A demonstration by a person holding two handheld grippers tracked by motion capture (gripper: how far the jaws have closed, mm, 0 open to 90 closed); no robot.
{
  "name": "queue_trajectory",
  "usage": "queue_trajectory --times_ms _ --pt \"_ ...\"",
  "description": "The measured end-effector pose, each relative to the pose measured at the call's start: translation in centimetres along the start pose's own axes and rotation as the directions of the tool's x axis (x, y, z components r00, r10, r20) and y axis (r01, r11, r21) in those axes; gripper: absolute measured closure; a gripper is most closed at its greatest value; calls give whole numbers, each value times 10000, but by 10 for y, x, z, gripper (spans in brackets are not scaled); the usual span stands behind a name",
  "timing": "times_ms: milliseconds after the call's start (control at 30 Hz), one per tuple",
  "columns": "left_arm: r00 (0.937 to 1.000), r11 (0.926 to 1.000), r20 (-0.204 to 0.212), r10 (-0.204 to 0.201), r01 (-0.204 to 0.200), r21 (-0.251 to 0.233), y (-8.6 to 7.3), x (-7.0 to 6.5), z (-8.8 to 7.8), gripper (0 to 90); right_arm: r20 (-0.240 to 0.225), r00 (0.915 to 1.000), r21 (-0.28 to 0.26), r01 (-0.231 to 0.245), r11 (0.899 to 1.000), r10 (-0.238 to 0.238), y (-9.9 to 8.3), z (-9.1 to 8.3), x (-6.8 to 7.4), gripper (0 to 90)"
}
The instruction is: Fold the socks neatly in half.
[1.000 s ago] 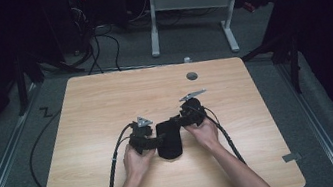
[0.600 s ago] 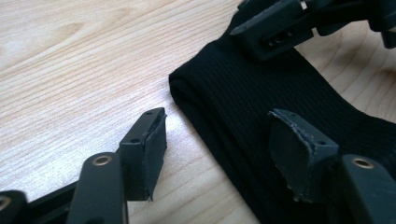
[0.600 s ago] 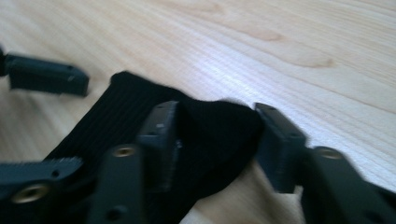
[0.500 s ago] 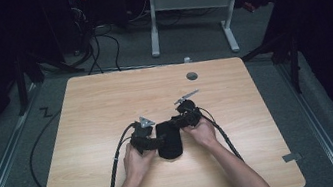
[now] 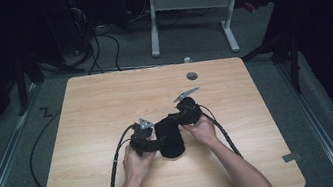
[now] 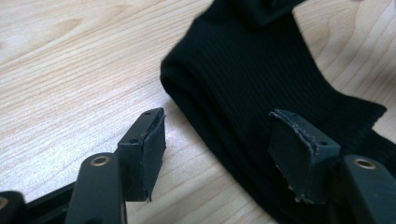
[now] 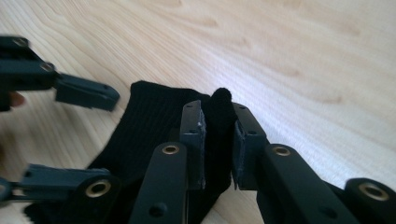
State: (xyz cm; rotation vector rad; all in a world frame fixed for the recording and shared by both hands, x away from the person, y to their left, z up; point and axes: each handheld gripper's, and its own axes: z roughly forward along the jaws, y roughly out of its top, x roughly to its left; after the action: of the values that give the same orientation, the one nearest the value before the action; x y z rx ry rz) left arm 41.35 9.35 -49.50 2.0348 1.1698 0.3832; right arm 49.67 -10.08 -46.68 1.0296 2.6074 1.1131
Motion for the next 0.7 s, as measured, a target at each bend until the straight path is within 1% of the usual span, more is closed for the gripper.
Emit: queue_trajectory --times_ms 33,67,100,133,200,233,267,300,400,500,600,633,667,700 --pt "10000 10000 0 0 0 0 0 0 0 371 0 10000 0 0 10000 0 0 0 0 776" --pt "10000 10000 18 -49 49 -5 0 0 1 371 12 10000 -114 20 9999 -20 1 -2 1 776" --pt "10000 10000 48 -75 75 55 1 -1 3 372 53 9999 -321 153 9994 -151 3 -7 4 776" --pt "10000 10000 48 -75 75 55 1 -1 3 373 53 9999 -321 153 9994 -151 3 -7 4 776" --pt "9999 9999 -119 34 -32 163 2 -2 6 373 108 9992 -387 396 9985 -392 6 -11 7 776" --pt "9997 9998 -227 -116 119 129 5 -1 9 379 46 9983 -569 583 9967 -581 9 -17 11 777" --pt "9997 9998 -227 -116 119 129 5 -1 9 384 46 9983 -569 583 9967 -581 9 -17 11 777" --pt "9991 9998 -405 -134 139 131 7 0 10 392 -19 9970 -736 765 9944 -768 11 -23 16 778" --pt "9982 9998 -574 -174 181 124 10 1 12 400 -196 9956 -852 896 9923 -916 11 -29 22 779" --pt "9972 9998 -730 -175 179 53 12 2 14 406 -334 9929 -932 1102 9895 -1138 8 -35 28 780" --pt "9968 9998 -777 -182 185 36 14 3 15 409 -429 9917 -1002 1161 9882 -1208 3 -38 30 780" --pt "9964 9997 -815 -217 223 67 15 3 17 410 -501 9903 -1049 1238 9867 -1296 -3 -40 31 780" --pt "9964 9997 -815 -217 223 67 15 3 17 410 -501 9903 -1049 1238 9867 -1296 -3 -40 31 780" --pt "9962 9998 -847 -185 194 96 17 3 18 411 -555 9900 -1058 1234 9867 -1298 -11 -42 31 780"
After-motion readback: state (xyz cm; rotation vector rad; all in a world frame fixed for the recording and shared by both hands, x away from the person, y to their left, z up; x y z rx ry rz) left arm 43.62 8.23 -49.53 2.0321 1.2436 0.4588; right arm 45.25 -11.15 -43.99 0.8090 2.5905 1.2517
